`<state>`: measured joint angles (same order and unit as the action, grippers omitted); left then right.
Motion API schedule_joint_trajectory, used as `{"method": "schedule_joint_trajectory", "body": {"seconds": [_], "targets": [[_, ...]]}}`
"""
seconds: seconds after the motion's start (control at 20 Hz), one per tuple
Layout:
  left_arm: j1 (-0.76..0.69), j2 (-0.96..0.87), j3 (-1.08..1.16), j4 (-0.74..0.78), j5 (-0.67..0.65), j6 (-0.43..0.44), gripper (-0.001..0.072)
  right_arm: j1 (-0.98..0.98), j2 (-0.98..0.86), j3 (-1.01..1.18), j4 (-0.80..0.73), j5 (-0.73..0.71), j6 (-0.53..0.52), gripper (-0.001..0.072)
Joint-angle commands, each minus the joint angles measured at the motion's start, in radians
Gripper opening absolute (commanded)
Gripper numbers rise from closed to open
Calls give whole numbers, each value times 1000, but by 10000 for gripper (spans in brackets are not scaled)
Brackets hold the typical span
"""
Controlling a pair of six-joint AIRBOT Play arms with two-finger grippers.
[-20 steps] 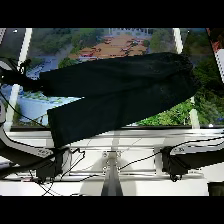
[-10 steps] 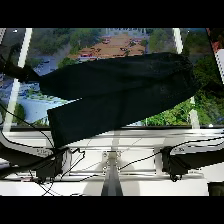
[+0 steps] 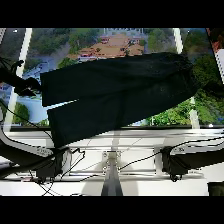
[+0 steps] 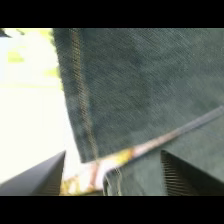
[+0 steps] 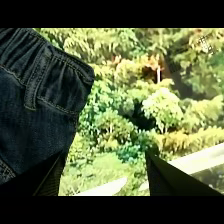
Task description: Fold the clothes and pants, and hang the long-sleeved shirts on hangers.
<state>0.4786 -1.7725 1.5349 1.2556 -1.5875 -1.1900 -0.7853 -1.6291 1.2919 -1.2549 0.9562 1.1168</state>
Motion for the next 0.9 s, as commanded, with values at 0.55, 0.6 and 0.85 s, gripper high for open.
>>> {"method": "schedule_joint_trajectory", "body": {"seconds": [0.55,0.6,0.85], "targets": [[-51,611,-552,45,541,-164,23,-7,-10,0,13,1,102,370],[-51,686,-649,45,565,-176,23,-13,-18,0,52,-14,108,373],[-51,839,-841,6,552,-193,617,-44,-106,0,367,-85,128,519]]}}
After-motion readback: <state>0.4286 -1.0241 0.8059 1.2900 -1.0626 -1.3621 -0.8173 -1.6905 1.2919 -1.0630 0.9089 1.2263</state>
